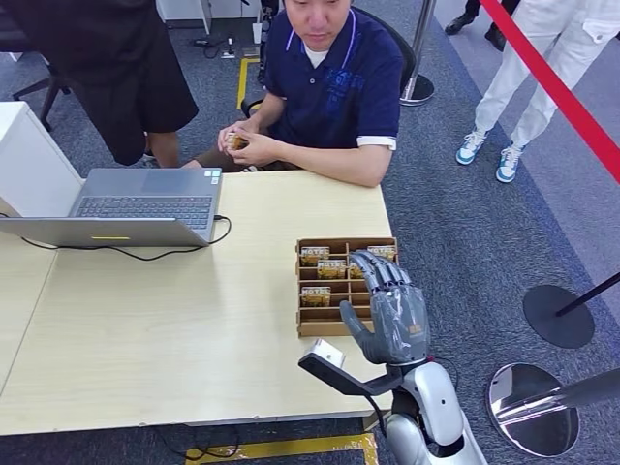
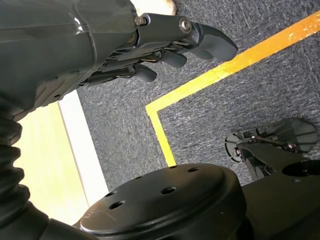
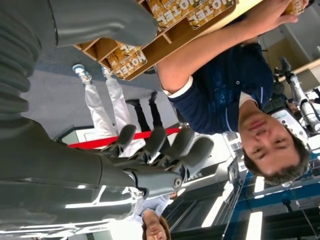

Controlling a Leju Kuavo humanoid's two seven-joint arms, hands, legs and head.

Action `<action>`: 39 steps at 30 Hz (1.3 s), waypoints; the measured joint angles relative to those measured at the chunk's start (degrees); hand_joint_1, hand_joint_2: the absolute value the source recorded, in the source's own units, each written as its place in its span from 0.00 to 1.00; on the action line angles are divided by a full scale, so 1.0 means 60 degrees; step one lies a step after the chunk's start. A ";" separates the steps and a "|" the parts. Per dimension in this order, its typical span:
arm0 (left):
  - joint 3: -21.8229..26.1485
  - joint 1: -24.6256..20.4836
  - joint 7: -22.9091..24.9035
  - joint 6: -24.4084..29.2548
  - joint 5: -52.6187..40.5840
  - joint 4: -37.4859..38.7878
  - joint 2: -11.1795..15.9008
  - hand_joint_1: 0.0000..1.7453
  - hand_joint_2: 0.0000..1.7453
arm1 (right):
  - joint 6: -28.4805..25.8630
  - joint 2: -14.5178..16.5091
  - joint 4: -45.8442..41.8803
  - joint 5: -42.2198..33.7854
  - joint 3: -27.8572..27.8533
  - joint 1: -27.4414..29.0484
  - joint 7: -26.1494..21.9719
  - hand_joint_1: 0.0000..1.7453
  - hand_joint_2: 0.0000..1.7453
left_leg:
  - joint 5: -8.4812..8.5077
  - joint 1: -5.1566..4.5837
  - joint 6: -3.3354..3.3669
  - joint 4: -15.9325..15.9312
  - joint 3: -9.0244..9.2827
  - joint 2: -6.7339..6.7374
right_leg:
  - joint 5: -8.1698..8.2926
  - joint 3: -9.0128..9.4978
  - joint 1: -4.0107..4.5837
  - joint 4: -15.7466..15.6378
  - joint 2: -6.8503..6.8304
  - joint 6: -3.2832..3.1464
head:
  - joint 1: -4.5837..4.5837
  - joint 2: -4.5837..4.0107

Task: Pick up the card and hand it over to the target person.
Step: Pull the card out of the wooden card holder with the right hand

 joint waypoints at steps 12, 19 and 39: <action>0.0119 0.0010 0.0112 0.0050 0.0011 0.0006 -0.0029 0.00 1.00 | 0.0684 -0.0382 0.0283 0.0721 -0.0570 -0.0456 0.1379 0.43 1.00 | -0.0004 -0.0003 0.0001 0.0010 -0.0004 -0.0024 | -0.0011 0.0001 -0.0003 0.0010 -0.0023 0.0005 | 0.0000 0.0000; 0.0168 0.0019 0.0074 0.0079 0.0001 0.0007 -0.0036 0.00 1.00 | 0.0852 -0.0626 0.0352 0.0673 -0.0621 -0.0494 0.1810 0.41 1.00 | -0.0003 -0.0004 0.0002 0.0009 -0.0005 -0.0021 | -0.0010 -0.0001 -0.0004 0.0009 -0.0020 0.0003 | 0.0000 0.0000; 0.0137 -0.0014 0.0068 0.0040 -0.0156 0.0009 0.0002 0.00 1.00 | 0.1077 -0.0478 0.1461 -0.0015 0.0184 -0.1284 0.1683 0.42 1.00 | -0.0006 -0.0002 -0.0002 0.0010 -0.0005 -0.0005 | -0.0009 -0.0007 -0.0003 0.0016 -0.0004 0.0002 | 0.0000 0.0000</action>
